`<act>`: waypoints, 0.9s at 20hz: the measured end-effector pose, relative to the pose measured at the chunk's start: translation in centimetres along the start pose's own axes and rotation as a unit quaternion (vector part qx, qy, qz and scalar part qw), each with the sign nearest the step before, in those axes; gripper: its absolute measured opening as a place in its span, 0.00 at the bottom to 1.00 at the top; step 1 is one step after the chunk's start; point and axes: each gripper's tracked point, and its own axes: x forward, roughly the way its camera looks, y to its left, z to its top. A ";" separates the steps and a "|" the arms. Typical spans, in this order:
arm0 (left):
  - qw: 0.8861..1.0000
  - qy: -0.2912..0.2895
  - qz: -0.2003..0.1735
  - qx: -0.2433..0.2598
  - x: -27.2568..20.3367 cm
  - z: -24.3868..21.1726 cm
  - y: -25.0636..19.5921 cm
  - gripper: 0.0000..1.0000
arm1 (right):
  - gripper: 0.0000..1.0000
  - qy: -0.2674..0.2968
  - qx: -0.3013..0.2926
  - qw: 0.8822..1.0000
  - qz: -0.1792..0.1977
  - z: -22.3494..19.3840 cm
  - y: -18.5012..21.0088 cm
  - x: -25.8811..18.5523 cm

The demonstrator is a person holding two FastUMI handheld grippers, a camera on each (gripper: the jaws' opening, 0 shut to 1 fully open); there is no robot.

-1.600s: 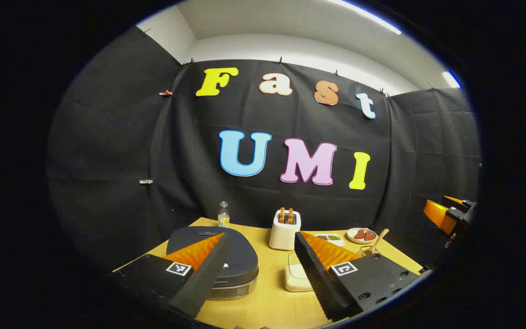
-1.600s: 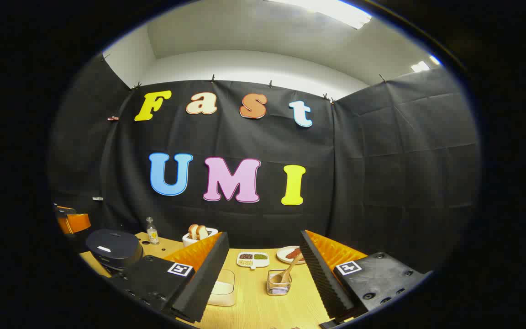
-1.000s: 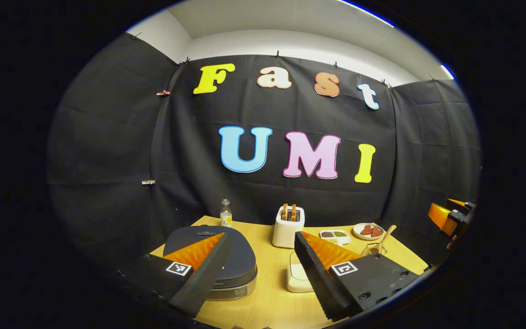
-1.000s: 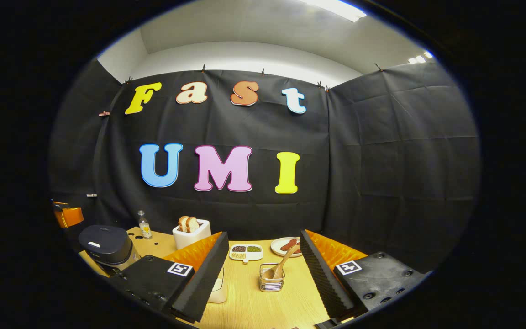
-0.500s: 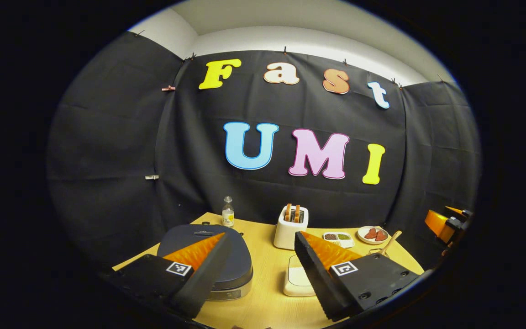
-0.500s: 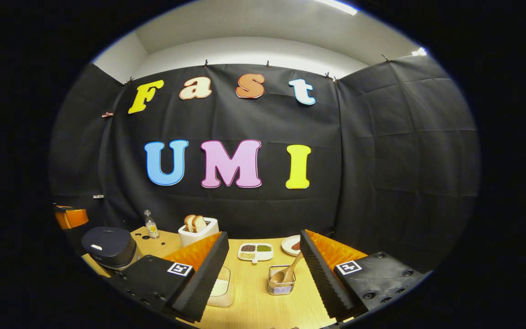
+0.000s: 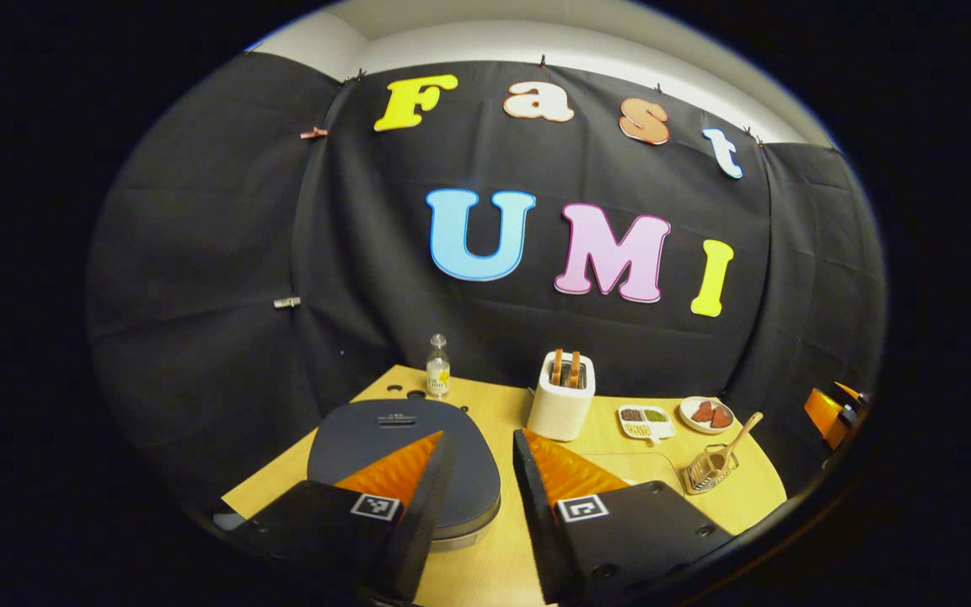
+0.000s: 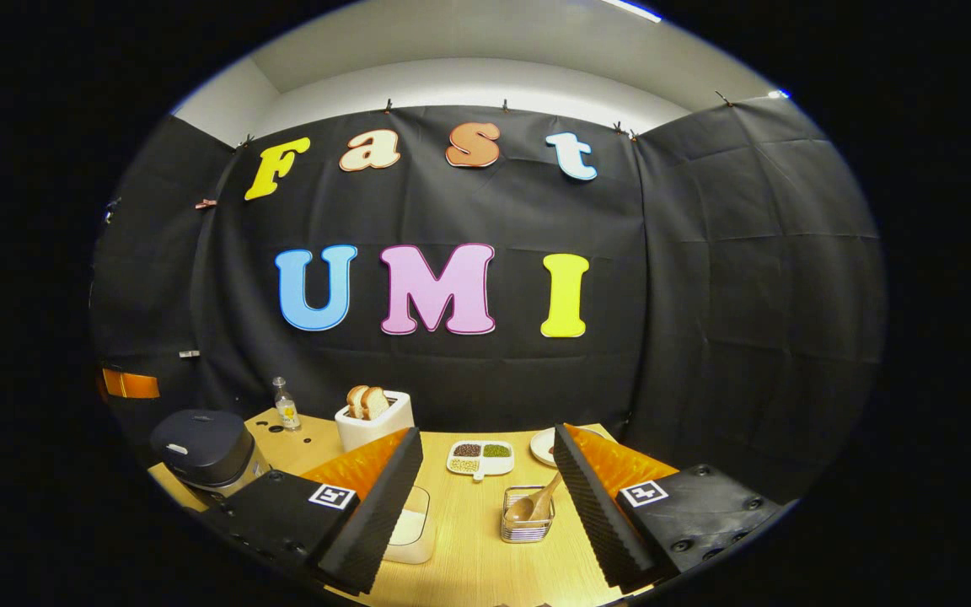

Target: Close the left gripper, press the button to open the rice cooker; take a wooden spoon from the chopstick holder with the right hand, scoop a spoonful of rice and pour it into the rice cooker, then put the wooden spoon back into the chopstick holder.

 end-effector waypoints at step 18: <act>0.985 0.168 0.024 -0.023 5.7 -9.4 6.2 0.06 | 0.98 0.018 -0.019 0.999 -0.024 -1.8 -4.2 -1.5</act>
